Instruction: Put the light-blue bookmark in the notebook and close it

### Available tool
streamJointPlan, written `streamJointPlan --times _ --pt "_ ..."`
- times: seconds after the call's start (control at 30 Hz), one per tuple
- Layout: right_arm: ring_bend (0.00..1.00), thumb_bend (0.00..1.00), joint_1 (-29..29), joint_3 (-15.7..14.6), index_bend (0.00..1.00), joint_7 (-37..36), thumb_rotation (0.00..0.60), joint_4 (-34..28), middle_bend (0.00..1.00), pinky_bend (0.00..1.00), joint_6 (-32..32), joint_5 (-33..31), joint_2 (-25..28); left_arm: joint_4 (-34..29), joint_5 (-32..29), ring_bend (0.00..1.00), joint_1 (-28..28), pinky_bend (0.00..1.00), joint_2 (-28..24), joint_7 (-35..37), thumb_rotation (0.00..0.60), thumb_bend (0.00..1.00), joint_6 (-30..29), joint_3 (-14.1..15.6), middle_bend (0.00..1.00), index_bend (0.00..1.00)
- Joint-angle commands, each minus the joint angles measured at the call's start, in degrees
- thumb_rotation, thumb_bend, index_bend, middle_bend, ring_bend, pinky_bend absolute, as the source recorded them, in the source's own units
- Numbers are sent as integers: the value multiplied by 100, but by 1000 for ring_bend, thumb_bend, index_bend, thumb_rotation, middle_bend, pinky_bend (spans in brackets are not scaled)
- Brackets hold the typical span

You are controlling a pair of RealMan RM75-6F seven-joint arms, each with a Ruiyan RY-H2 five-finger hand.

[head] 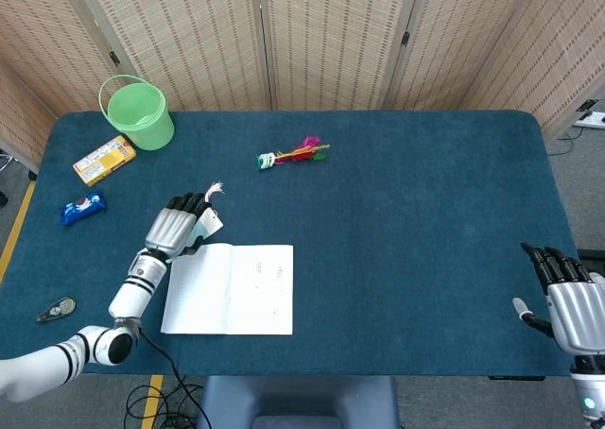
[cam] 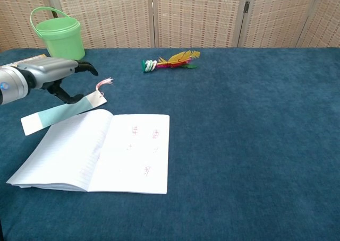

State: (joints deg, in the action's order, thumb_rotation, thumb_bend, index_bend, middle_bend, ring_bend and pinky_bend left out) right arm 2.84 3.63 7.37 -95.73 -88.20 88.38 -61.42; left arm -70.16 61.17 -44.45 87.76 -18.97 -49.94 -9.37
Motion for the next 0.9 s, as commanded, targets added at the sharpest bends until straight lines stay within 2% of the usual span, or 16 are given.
streamJointPlan --times 0.03,0.27,0.57,0.9 --pt "154 193 6 2 134 -18 600 15 208 242 0 12 -4 -194 232 22 133 142 -180 130 600 405 -143 133 64 113" --pt "155 193 -2 -1 134 -69 600 42 208 242 -23 36 -6 -516 400 22 295 142 -499 247 600 357 -133 315 38 47" --pt "155 193 20 -6 134 -68 600 39 208 242 -2 69 -27 -963 392 6 427 142 -859 -119 600 279 38 664 0 0" --pt "155 192 28 -8 134 -24 600 2 208 242 0 85 -30 -573 342 5 542 142 -583 -413 600 262 -101 765 0 0"
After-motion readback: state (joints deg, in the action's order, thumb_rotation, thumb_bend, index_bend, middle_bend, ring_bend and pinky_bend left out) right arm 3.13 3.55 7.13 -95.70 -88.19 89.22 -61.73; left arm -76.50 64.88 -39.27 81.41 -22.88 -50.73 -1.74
